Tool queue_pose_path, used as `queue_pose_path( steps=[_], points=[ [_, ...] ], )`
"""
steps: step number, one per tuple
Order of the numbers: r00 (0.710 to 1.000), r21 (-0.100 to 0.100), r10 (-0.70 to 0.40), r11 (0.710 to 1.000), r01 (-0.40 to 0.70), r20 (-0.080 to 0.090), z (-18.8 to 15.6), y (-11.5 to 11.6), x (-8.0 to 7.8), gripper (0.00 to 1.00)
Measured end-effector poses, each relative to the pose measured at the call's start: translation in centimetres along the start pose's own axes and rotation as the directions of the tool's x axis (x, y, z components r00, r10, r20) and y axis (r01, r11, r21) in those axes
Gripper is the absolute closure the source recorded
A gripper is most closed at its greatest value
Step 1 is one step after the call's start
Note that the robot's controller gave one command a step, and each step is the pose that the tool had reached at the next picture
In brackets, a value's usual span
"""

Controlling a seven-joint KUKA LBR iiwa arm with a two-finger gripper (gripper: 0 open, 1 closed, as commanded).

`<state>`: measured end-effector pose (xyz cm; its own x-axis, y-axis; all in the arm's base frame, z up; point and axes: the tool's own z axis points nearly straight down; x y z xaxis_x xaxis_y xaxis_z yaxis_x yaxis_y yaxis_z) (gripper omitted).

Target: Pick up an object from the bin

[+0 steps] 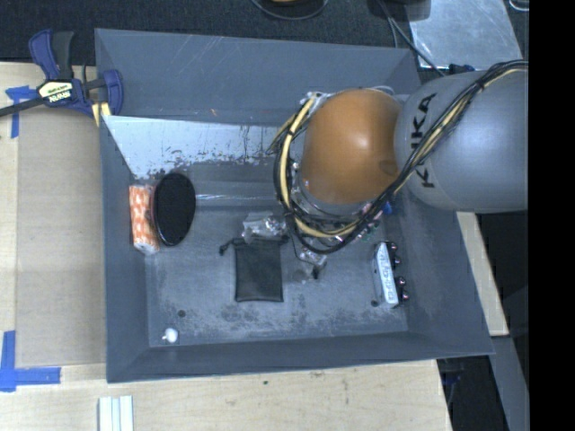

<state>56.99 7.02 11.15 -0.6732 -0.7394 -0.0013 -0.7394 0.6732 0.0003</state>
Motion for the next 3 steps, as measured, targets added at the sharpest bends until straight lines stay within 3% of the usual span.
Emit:
queue_pose_path(
  steps=[1,2,3],
  points=[
    [0.848,0.001,0.529,0.849,-0.529,0.011,2.8,-0.5,-2.8,0.0],
    [0.995,0.003,0.101,0.995,-0.101,0.006,3.6,0.6,-2.8,1.0],
    [1.0,0.004,-0.017,1.0,0.017,0.006,3.7,0.7,-2.7,1.0]
  ],
)
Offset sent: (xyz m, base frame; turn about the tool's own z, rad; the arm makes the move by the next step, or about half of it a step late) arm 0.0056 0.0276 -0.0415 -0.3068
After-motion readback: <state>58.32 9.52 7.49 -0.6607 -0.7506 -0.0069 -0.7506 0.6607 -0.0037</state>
